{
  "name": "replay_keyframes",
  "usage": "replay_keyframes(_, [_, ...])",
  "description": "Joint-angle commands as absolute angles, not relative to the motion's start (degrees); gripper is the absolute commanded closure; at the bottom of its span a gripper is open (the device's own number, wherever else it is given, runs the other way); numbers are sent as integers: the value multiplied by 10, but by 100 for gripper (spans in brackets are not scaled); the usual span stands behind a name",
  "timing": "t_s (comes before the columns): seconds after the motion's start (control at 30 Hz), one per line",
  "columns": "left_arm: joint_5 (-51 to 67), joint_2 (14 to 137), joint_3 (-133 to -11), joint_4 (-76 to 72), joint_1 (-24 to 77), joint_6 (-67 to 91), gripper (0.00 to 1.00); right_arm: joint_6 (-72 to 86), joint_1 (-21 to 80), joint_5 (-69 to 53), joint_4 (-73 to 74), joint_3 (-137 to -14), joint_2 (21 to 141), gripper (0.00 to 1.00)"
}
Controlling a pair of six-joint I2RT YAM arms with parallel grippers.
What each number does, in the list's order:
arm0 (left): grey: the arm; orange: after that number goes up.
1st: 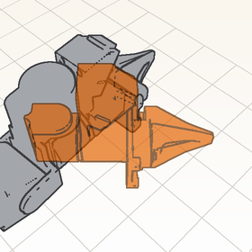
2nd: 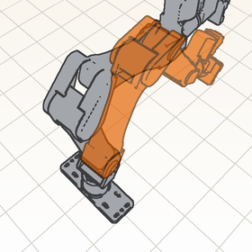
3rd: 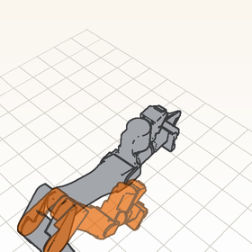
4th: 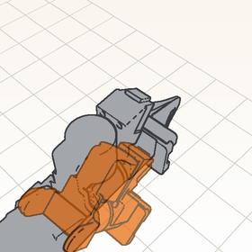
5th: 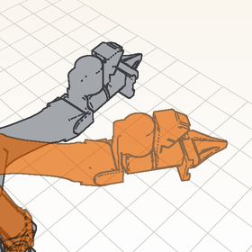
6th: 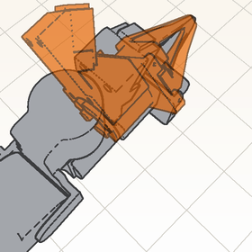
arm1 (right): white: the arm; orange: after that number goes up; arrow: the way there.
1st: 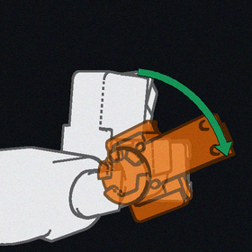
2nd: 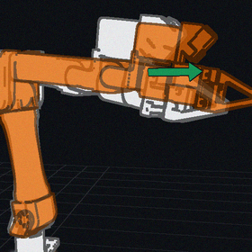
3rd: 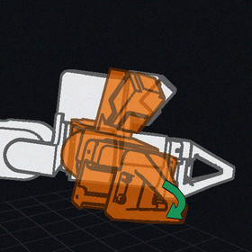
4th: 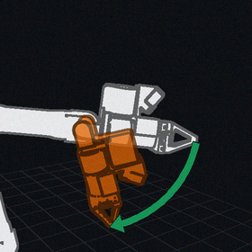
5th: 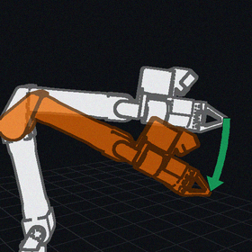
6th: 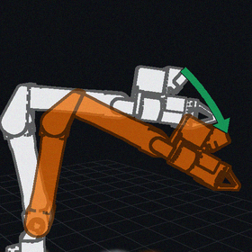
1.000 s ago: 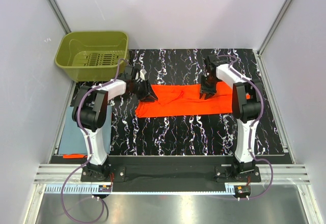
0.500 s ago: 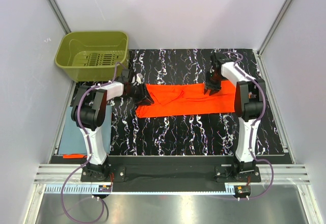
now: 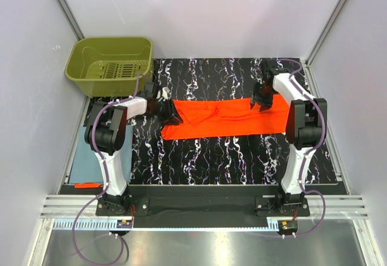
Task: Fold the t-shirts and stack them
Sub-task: Fold the tshirt
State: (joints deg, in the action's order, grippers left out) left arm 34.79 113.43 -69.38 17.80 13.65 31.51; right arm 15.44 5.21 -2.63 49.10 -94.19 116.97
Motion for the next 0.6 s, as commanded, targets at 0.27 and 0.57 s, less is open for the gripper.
replay_keyframes(0.27, [325, 1136, -719, 185, 133, 280, 63, 165, 6, -18, 469, -962, 1238, 49])
replay_keyframes(0.57, [298, 1174, -762, 185, 134, 280, 63, 154, -18, -7, 469, -937, 1234, 48])
